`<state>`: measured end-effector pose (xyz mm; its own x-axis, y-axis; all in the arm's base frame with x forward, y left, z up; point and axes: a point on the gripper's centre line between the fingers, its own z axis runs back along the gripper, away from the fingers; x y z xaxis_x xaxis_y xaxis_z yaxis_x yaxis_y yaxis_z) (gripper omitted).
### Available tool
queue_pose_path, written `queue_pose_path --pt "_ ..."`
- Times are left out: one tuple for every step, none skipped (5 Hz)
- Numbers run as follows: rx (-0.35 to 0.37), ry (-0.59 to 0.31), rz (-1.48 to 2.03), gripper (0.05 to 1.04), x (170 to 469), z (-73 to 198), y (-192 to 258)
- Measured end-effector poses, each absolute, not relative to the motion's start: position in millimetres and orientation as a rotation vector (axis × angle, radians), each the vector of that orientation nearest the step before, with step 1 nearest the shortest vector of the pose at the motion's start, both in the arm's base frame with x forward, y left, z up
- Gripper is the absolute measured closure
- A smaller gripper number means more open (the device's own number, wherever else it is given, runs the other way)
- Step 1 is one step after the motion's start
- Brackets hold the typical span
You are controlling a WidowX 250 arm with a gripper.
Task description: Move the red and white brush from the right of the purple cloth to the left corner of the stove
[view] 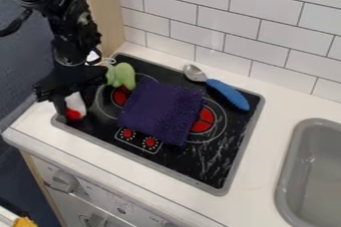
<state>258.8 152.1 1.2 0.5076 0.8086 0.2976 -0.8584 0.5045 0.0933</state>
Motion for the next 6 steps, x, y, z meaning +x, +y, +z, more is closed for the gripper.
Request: queue_pose_path --pt "0.212 -0.211 1.013 0.431 258.2 0.2 150.9" --pt "0.191 -0.169 1.010 0.137 254.9 -6.6 148.1" --pt "0.197 -0.178 1.016 0.079 255.3 -1.4 149.0" --pt "0.162 -0.217 1.026 0.083 259.0 16.4 146.1" --pt "0.111 -0.272 1.024 0.083 262.6 44.8 140.2" --pt "0.127 -0.330 1.053 0.083 258.1 67.4 141.9"
